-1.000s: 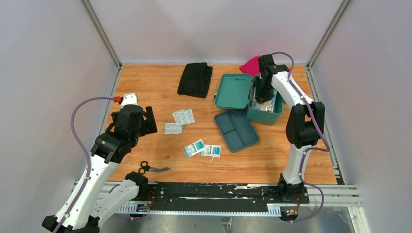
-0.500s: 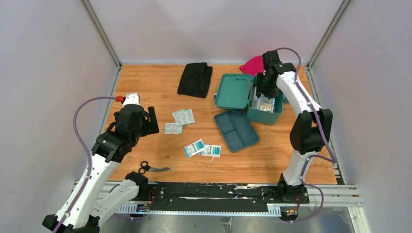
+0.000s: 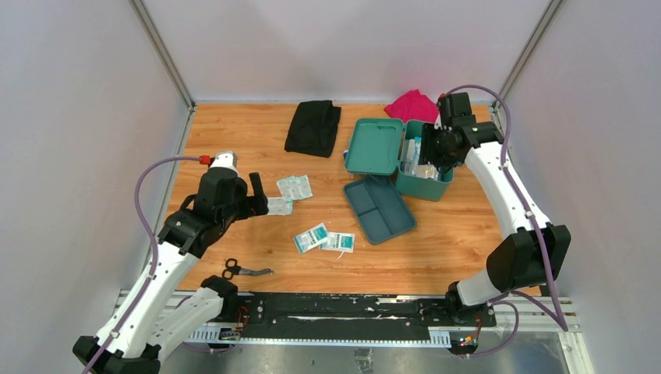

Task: Organize the medicine kit
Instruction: Place the medical item at the medicine box, then adjust the medicine box at the center of the board.

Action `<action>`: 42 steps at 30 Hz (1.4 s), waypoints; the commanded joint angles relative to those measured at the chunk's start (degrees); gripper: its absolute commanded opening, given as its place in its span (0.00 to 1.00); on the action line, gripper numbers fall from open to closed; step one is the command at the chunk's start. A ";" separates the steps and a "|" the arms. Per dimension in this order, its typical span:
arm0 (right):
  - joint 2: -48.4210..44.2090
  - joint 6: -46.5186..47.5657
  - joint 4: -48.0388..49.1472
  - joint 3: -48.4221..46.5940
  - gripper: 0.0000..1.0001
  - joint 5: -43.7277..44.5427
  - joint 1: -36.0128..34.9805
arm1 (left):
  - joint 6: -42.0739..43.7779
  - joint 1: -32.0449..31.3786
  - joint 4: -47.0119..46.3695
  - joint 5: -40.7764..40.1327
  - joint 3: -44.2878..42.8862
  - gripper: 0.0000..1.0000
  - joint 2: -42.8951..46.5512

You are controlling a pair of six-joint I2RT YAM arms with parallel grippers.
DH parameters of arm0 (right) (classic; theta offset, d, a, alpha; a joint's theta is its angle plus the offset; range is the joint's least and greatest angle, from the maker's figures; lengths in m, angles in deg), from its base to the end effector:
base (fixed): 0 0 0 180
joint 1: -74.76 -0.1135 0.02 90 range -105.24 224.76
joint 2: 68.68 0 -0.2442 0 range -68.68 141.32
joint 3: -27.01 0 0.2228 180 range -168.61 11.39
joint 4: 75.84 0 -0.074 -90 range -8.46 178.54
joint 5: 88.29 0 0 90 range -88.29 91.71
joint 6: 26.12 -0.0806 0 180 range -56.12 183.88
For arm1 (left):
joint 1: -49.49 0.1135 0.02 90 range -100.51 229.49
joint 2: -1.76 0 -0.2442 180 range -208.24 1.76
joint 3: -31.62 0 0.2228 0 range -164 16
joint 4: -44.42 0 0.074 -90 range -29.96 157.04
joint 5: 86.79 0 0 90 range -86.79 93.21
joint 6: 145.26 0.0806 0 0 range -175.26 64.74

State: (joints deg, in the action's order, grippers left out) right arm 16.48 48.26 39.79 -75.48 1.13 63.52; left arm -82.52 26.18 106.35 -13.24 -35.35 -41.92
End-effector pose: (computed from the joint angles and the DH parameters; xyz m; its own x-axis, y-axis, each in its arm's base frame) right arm 0.3112 0.0627 0.3101 -0.7456 0.1263 -0.6543 -0.0010 0.9817 0.1906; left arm 0.1617 -0.0448 0.2758 -0.5906 -0.2239 -0.7753 -0.1059 0.9739 -0.2006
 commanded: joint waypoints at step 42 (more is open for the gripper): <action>1.69 -5.73 8.59 15.03 0.10 5.91 20.24 | -2.19 0.37 1.60 7.12 2.48 1.00 5.21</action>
State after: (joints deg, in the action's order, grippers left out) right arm 21.42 43.56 48.27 -62.76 3.82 81.29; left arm -85.23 26.18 106.98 -6.39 -33.69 -37.24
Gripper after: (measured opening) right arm 0.126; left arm 0.997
